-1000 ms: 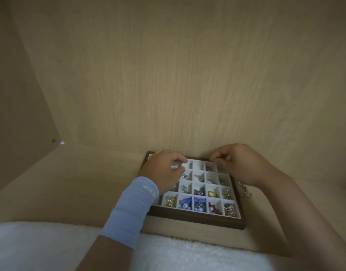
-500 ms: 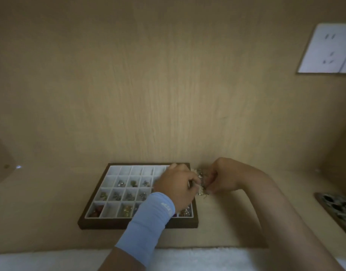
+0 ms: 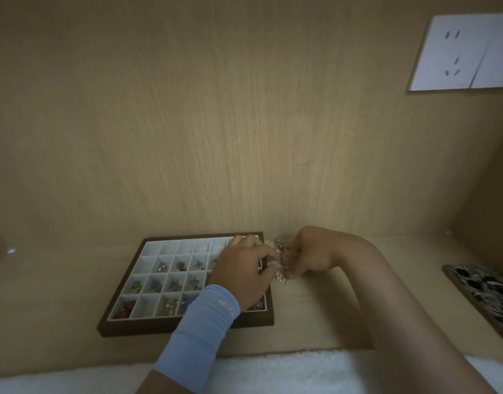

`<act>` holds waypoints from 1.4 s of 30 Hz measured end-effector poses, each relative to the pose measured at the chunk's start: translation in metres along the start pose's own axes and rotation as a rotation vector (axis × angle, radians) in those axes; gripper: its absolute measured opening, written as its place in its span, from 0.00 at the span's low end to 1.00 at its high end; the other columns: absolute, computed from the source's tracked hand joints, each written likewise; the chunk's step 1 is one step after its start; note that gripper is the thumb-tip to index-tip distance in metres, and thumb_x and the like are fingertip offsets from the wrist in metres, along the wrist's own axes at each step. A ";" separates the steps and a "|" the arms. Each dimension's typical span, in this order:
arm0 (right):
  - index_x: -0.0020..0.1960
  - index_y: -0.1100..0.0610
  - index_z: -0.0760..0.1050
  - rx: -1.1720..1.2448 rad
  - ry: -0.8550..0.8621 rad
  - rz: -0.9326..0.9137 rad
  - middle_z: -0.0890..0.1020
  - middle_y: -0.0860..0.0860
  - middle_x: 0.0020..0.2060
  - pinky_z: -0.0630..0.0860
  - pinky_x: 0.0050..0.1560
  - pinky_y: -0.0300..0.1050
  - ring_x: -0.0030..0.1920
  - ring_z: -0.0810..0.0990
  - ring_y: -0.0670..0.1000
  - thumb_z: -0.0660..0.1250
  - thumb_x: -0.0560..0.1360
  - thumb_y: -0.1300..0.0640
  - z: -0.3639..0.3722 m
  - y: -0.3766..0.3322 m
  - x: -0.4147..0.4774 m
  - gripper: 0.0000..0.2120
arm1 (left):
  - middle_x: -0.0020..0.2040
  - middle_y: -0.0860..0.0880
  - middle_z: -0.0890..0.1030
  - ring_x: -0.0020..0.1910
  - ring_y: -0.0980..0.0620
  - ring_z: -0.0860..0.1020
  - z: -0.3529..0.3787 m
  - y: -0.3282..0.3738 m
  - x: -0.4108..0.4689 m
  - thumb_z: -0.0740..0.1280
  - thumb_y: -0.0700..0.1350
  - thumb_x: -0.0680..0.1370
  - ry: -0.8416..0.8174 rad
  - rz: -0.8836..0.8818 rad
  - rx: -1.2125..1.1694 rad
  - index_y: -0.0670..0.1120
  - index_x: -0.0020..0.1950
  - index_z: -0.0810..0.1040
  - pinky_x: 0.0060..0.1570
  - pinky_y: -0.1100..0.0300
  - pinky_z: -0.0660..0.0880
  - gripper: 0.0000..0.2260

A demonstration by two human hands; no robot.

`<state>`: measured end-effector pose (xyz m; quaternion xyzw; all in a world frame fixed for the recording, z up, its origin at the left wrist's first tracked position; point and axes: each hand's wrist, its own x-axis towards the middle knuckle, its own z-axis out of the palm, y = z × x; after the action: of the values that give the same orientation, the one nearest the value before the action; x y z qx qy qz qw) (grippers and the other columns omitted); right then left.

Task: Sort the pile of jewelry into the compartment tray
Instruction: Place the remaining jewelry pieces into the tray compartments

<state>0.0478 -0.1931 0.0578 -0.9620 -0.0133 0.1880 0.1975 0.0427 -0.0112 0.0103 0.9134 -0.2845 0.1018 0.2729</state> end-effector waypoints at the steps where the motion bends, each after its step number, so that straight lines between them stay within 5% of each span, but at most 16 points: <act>1: 0.39 0.55 0.83 0.050 0.003 -0.029 0.78 0.48 0.31 0.73 0.39 0.42 0.35 0.77 0.50 0.79 0.67 0.49 -0.003 0.000 -0.002 0.10 | 0.51 0.58 0.78 0.55 0.57 0.70 -0.001 0.001 0.001 0.67 0.51 0.77 0.005 -0.008 -0.045 0.56 0.55 0.81 0.58 0.60 0.69 0.08; 5: 0.41 0.56 0.83 0.360 0.074 -0.187 0.81 0.49 0.31 0.75 0.36 0.40 0.32 0.77 0.48 0.75 0.73 0.58 -0.014 -0.007 -0.014 0.03 | 0.46 0.57 0.83 0.49 0.61 0.79 -0.017 0.006 0.004 0.69 0.45 0.77 -0.039 -0.153 -0.458 0.53 0.57 0.81 0.53 0.67 0.75 0.09; 9: 0.44 0.59 0.82 0.575 0.164 -0.309 0.81 0.49 0.31 0.72 0.30 0.36 0.31 0.77 0.49 0.72 0.76 0.61 -0.015 -0.021 -0.019 0.02 | 0.43 0.47 0.86 0.45 0.53 0.84 -0.038 0.004 0.006 0.73 0.40 0.75 0.055 -0.233 -0.731 0.47 0.53 0.82 0.49 0.64 0.79 0.08; 17: 0.48 0.60 0.81 0.807 0.264 -0.366 0.80 0.53 0.27 0.68 0.25 0.37 0.26 0.76 0.48 0.69 0.78 0.59 -0.004 -0.043 -0.014 0.05 | 0.42 0.53 0.86 0.37 0.63 0.80 -0.062 -0.009 0.005 0.71 0.43 0.76 0.045 -0.332 -0.770 0.50 0.52 0.83 0.40 0.68 0.74 0.06; 22: 0.47 0.62 0.81 0.982 0.392 -0.336 0.81 0.57 0.30 0.70 0.22 0.38 0.24 0.75 0.49 0.72 0.75 0.63 0.002 -0.049 -0.010 0.02 | 0.41 0.52 0.85 0.39 0.56 0.79 -0.074 -0.022 0.004 0.69 0.44 0.77 -0.047 -0.343 -0.721 0.54 0.51 0.83 0.43 0.60 0.76 0.06; 25: 0.49 0.61 0.81 1.079 0.471 -0.333 0.82 0.56 0.34 0.75 0.24 0.40 0.27 0.79 0.49 0.72 0.75 0.67 0.003 -0.052 -0.006 0.03 | 0.38 0.56 0.84 0.36 0.62 0.79 -0.077 -0.028 0.002 0.70 0.44 0.76 -0.085 -0.349 -0.663 0.54 0.50 0.83 0.38 0.67 0.74 0.06; 28: 0.50 0.59 0.81 1.092 0.523 -0.338 0.82 0.55 0.31 0.78 0.27 0.40 0.29 0.79 0.49 0.69 0.77 0.67 0.004 -0.053 -0.002 0.06 | 0.35 0.58 0.82 0.31 0.68 0.77 -0.080 -0.031 0.000 0.70 0.43 0.77 -0.112 -0.327 -0.597 0.52 0.50 0.83 0.31 0.75 0.70 0.05; 33: 0.54 0.61 0.82 1.016 0.536 -0.321 0.81 0.56 0.35 0.77 0.28 0.38 0.27 0.79 0.45 0.66 0.79 0.69 0.007 -0.054 -0.001 0.08 | 0.40 0.58 0.84 0.39 0.62 0.78 -0.087 -0.042 0.001 0.70 0.45 0.76 0.033 -0.349 -0.564 0.55 0.46 0.83 0.46 0.63 0.76 0.05; 38: 0.52 0.53 0.84 0.720 0.495 -0.293 0.83 0.48 0.33 0.75 0.31 0.39 0.29 0.78 0.43 0.69 0.78 0.63 0.017 -0.053 0.007 0.08 | 0.40 0.54 0.86 0.36 0.57 0.79 -0.093 -0.047 0.005 0.69 0.43 0.78 0.158 -0.349 -0.687 0.49 0.48 0.83 0.42 0.63 0.75 0.04; 42: 0.51 0.54 0.85 0.576 0.383 -0.341 0.86 0.53 0.38 0.80 0.38 0.43 0.33 0.81 0.48 0.69 0.78 0.61 0.017 -0.058 0.010 0.07 | 0.39 0.58 0.84 0.37 0.63 0.79 -0.090 -0.046 0.006 0.70 0.44 0.77 0.175 -0.326 -0.773 0.51 0.48 0.84 0.39 0.68 0.74 0.04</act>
<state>0.0534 -0.1317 0.0619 -0.8689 -0.0825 -0.0344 0.4869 0.0709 0.0677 0.0666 0.7648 -0.1295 0.0203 0.6308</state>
